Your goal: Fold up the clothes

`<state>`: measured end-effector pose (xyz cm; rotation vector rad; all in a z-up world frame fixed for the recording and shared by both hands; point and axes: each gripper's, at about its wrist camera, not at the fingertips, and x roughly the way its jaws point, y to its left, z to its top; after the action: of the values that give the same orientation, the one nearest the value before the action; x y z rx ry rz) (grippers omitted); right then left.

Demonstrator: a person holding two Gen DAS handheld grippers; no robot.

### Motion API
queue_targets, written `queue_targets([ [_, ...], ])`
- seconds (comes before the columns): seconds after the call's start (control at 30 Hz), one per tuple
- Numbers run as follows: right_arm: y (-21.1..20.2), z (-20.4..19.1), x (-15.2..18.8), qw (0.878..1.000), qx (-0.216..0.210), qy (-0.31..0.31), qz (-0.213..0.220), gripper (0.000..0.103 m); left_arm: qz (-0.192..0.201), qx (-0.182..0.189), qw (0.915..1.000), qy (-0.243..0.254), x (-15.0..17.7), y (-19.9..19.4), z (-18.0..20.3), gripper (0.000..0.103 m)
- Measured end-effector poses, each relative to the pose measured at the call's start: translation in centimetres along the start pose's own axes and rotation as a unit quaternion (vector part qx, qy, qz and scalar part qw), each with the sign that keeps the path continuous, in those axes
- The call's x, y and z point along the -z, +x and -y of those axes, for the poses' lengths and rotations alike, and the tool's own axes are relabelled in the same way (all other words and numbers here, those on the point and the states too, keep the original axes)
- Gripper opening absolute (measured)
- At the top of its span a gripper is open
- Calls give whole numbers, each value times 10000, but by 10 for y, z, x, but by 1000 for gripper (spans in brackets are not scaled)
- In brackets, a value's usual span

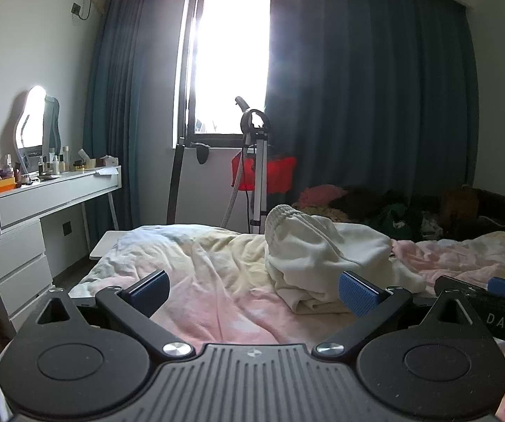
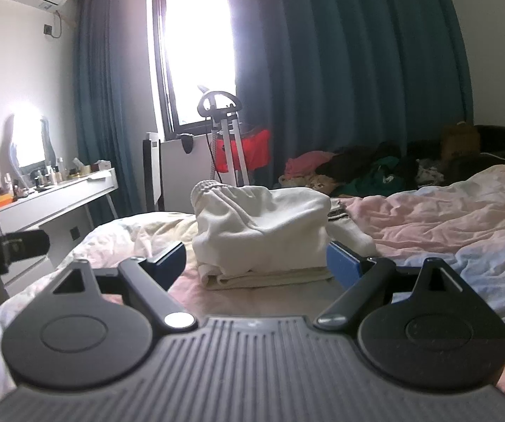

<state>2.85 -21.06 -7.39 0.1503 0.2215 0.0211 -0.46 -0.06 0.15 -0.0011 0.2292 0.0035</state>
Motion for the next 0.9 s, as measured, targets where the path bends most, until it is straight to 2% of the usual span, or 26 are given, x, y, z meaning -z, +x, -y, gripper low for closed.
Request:
queue_targets([
  [0.13,1,-3,-2,10000,-37,38,-21,88,131,40,9999,-22,2,-11,0,103],
  [0.27,4,-2,-2,9999,-24,129,-8,88,-41,35,10000,11,-2,-2,1,103],
  [0.9,0,-3,-1,10000,74,5,42,88,-30,67,10000,64,2,1,0,103],
])
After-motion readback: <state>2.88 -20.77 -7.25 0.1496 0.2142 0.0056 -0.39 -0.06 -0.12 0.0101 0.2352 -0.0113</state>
